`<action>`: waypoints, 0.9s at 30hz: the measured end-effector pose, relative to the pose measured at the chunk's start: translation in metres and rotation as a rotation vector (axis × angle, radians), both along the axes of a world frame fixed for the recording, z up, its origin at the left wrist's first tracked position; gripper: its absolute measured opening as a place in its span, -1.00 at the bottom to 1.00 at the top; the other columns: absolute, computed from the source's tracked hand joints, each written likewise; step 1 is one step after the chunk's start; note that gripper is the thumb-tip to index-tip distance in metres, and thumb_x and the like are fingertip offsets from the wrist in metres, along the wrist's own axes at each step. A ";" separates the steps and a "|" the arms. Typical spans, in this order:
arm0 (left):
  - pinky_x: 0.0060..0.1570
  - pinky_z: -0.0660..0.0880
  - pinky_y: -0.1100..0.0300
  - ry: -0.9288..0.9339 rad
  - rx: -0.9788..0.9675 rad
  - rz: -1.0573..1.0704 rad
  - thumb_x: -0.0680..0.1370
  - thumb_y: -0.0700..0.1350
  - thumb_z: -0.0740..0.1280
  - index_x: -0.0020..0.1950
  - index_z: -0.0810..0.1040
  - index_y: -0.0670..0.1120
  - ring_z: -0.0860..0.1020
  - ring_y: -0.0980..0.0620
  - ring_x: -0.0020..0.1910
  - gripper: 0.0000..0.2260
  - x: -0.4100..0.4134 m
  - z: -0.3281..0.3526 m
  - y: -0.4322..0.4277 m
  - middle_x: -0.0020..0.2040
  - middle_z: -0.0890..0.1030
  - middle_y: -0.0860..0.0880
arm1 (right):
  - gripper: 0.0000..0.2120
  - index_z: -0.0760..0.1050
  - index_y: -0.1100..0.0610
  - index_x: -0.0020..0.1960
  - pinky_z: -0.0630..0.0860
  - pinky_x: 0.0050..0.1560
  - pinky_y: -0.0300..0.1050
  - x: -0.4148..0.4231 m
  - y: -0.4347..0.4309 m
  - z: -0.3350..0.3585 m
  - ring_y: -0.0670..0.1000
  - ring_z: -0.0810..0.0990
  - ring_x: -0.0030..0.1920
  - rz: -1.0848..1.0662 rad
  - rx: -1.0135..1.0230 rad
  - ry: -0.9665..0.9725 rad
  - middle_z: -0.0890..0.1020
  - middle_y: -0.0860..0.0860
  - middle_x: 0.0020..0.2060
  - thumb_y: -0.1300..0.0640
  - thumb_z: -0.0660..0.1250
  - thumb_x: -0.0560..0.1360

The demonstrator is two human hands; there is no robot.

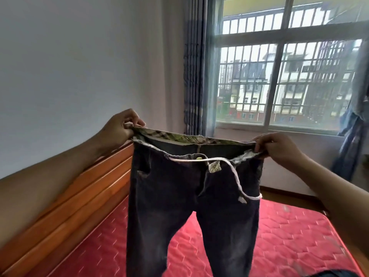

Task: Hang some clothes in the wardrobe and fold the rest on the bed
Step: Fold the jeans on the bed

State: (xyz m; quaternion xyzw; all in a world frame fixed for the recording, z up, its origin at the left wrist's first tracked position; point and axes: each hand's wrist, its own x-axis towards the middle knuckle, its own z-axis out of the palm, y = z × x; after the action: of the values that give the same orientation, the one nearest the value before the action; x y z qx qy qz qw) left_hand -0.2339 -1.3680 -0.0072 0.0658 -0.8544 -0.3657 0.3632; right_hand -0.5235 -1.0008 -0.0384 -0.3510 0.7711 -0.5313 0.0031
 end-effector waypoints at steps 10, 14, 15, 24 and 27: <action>0.20 0.49 0.25 -0.188 -0.332 -0.101 0.52 -0.32 0.30 -0.13 0.74 0.16 0.58 0.21 0.13 -0.61 0.007 0.025 -0.085 0.08 0.61 0.27 | -0.84 0.70 0.18 0.02 0.49 0.06 -0.03 0.018 -0.041 0.032 0.05 0.60 -0.04 -0.086 0.239 0.610 0.61 0.03 -0.06 0.31 0.51 0.45; 0.09 0.42 0.45 -0.223 -0.665 -0.089 0.42 0.26 0.41 0.12 0.67 0.16 0.53 0.28 0.12 -0.67 0.008 0.020 -0.105 0.11 0.52 0.27 | -0.93 0.71 0.20 -0.04 0.43 -0.06 -0.05 0.027 -0.056 0.037 0.08 0.59 -0.13 -0.234 0.125 0.743 0.60 0.04 -0.16 0.24 0.48 0.49; 0.04 0.42 0.43 -0.172 -0.690 -0.098 0.44 0.21 0.43 0.06 0.68 0.12 0.54 0.26 0.06 -0.72 0.003 0.017 -0.110 0.07 0.53 0.22 | -0.94 0.70 0.19 -0.04 0.45 -0.07 -0.04 0.031 -0.061 0.036 0.08 0.59 -0.14 -0.253 0.119 0.738 0.60 0.04 -0.16 0.23 0.47 0.50; -0.36 0.33 0.35 -0.284 -0.392 0.032 0.58 -0.12 0.42 -0.26 0.57 -0.03 0.52 0.19 -0.41 -0.80 -0.036 0.008 -0.153 -0.40 0.56 0.06 | -0.75 0.59 0.06 -0.30 0.41 -0.25 -0.04 0.046 -0.070 0.025 0.03 0.52 -0.36 -0.373 0.362 0.485 0.55 -0.03 -0.46 0.04 0.46 0.53; -0.27 0.40 0.20 -0.275 -0.248 -0.007 0.59 -0.13 0.41 -0.18 0.61 -0.12 0.53 0.07 -0.34 -0.83 -0.042 0.006 -0.156 -0.31 0.62 -0.13 | -0.64 0.50 0.11 -0.39 0.36 -0.26 -0.02 0.049 -0.070 0.023 0.03 0.44 -0.39 -0.383 0.322 0.424 0.48 -0.01 -0.51 0.05 0.46 0.53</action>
State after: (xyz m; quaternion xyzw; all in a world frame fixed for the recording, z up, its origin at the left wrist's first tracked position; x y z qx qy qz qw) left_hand -0.2756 -1.5242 -0.0014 0.0672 -0.9347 -0.2465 0.2470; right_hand -0.4743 -1.0705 -0.0149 -0.2973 0.8807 -0.3086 -0.2019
